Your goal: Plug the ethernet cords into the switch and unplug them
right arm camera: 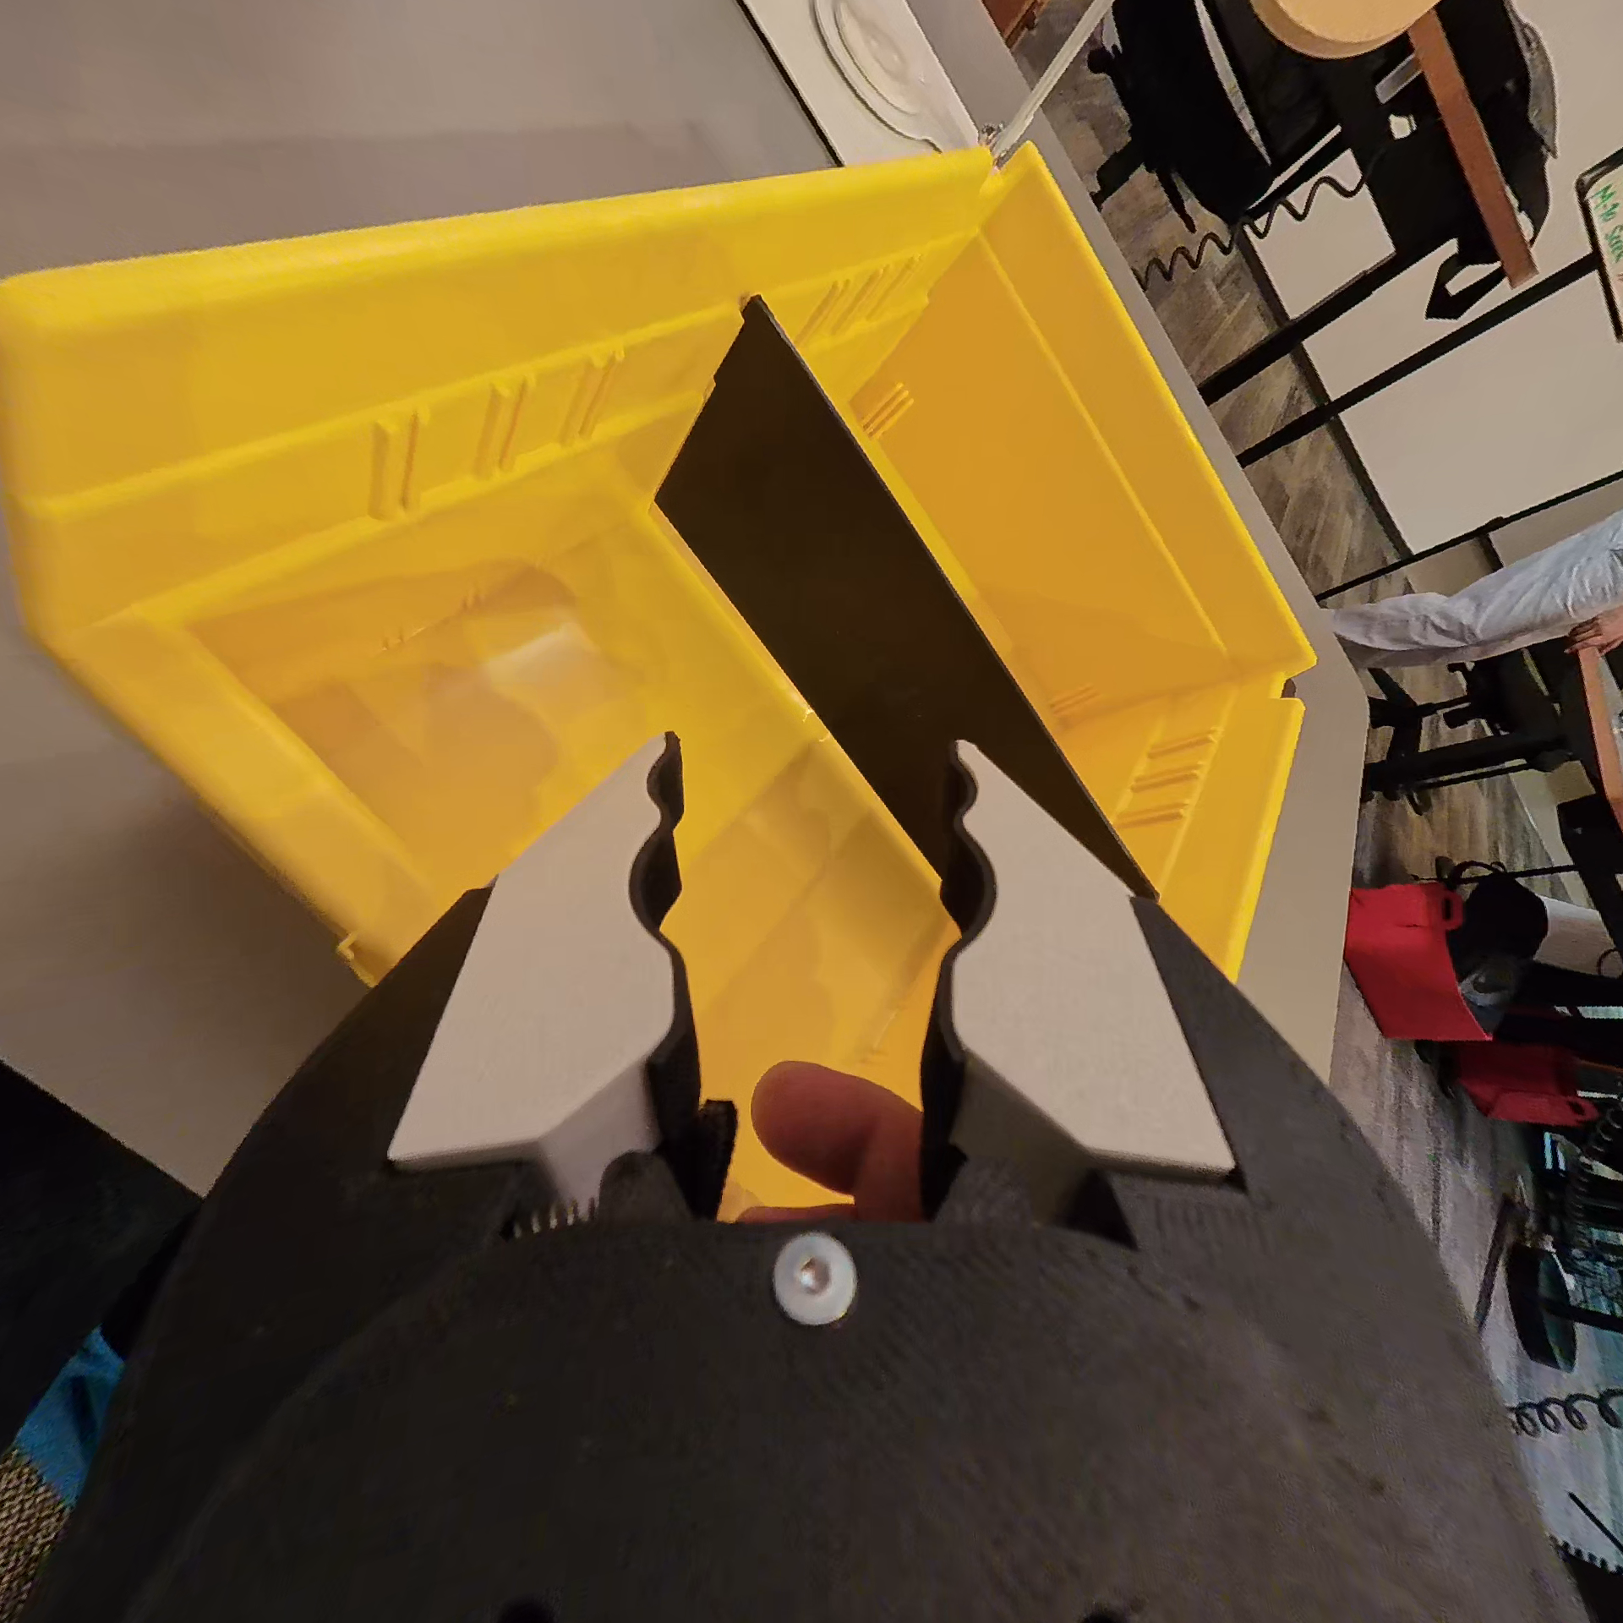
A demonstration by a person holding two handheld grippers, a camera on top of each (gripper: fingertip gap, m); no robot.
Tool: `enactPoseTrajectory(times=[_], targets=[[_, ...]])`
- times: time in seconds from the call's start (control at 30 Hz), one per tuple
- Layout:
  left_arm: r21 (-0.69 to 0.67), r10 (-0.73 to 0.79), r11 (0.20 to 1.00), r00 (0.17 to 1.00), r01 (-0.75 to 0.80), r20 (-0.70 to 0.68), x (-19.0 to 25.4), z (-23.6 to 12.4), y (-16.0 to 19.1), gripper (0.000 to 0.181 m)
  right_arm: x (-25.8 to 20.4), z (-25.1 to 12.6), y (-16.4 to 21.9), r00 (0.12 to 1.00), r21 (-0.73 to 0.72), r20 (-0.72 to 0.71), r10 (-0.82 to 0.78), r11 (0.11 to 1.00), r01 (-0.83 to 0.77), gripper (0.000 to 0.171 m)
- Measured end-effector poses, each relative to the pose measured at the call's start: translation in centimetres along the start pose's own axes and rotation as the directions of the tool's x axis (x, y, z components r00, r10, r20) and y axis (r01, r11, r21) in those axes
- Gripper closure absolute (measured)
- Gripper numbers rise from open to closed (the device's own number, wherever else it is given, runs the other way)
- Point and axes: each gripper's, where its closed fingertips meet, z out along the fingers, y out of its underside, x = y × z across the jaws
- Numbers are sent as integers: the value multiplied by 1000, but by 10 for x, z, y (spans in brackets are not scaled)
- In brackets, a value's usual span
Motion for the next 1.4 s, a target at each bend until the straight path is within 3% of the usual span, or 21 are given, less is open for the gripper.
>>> enactPoseTrajectory(times=[0.27,0.5,0.87,1.2,1.4], targets=[[11,67,998,996,-68,60,4,0,-7,172,-1,-4,-4,1000,11,1,-12,1000,12,116],[56,37,997,993,-44,114,-15,-13,-23,173,1,-6,-11,1000,25,-10,-29,999,29,117],[135,52,988,989,-71,142,-24,-38,-70,173,12,-8,-6,999,14,-30,-27,1000,27,115],[169,142,972,981,-163,132,2,-39,-118,172,35,-36,-63,995,158,-94,-32,986,47,116],[173,160,969,981,-177,108,16,-41,-124,172,32,-38,-81,994,190,-91,-57,979,73,116]])
